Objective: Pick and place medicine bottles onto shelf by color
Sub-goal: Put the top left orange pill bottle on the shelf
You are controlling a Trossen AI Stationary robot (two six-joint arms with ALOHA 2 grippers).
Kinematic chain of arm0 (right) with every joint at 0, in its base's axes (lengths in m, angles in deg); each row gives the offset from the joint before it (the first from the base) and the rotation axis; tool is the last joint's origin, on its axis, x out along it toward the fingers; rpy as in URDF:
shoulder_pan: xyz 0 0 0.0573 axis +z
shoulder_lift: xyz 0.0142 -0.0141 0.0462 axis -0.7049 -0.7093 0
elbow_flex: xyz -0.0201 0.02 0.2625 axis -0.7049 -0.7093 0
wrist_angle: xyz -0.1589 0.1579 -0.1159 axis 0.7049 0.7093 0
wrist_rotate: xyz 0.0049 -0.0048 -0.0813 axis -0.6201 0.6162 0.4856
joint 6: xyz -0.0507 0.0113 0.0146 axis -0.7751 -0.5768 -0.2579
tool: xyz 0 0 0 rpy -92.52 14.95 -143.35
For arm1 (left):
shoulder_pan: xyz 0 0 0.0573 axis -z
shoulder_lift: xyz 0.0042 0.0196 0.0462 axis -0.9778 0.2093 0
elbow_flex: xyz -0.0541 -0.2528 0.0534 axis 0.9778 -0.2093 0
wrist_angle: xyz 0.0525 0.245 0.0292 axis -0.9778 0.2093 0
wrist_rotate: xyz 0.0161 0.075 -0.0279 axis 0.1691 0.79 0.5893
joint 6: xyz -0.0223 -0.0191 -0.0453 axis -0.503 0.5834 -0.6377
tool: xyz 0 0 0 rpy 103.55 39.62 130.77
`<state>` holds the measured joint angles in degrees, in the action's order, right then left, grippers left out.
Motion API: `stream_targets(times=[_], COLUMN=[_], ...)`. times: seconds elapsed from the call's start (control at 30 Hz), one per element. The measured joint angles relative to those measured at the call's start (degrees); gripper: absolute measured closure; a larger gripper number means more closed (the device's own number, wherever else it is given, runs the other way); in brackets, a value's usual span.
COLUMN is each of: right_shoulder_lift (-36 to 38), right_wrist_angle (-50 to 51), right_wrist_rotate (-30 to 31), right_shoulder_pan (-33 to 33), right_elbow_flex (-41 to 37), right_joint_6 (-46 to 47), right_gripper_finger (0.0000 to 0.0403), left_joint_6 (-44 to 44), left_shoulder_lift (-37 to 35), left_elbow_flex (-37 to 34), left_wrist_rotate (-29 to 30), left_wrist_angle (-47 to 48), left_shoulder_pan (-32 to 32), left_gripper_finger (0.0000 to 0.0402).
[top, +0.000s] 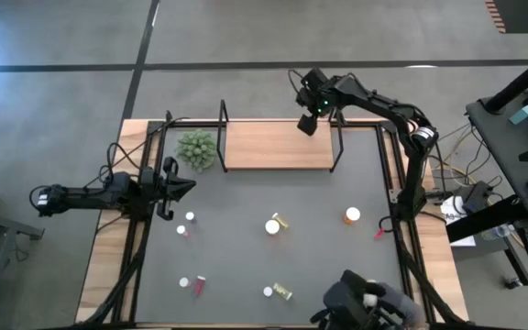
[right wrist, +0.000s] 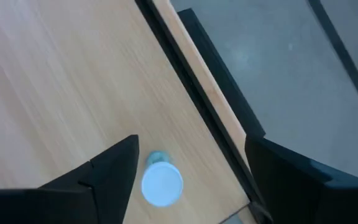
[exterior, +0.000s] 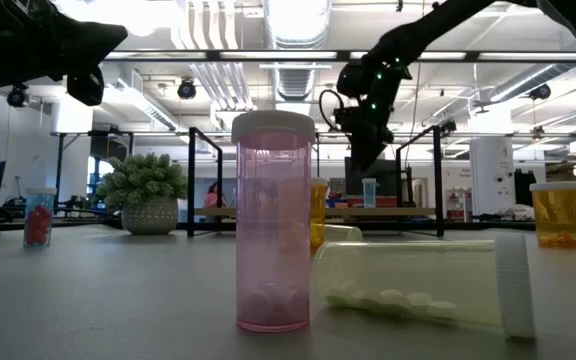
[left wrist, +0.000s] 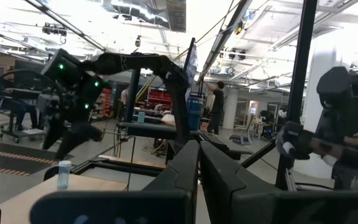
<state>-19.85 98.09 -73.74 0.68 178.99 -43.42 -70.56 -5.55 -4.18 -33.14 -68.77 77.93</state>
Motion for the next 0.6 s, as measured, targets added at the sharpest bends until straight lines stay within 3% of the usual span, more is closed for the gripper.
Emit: stream_targets(times=[0.3,0.43,0.6], right_shoulder_lift=[0.1,0.1,0.1], right_wrist_angle=[8.0,15.1,22.1], right_wrist_rotate=[1.0,1.3,7.4], right_shoulder_pan=[0.3,2.6,8.1], right_elbow_flex=[7.3,10.9,15.5], right_joint_6=[19.7,23.9,30.9], right_gripper_finger=[0.0110,0.0110,0.0110], left_joint_6=[0.0,0.0,0.0], left_shoulder_lift=[0.0,0.0,0.0], left_elbow_flex=[0.0,0.0,0.0], left_wrist_rotate=[0.0,0.0,0.0], left_wrist_angle=[0.0,0.0,0.0], left_shoulder_pan=[0.0,0.0,0.0], left_gripper_finger=[0.0402,0.0402,0.0402])
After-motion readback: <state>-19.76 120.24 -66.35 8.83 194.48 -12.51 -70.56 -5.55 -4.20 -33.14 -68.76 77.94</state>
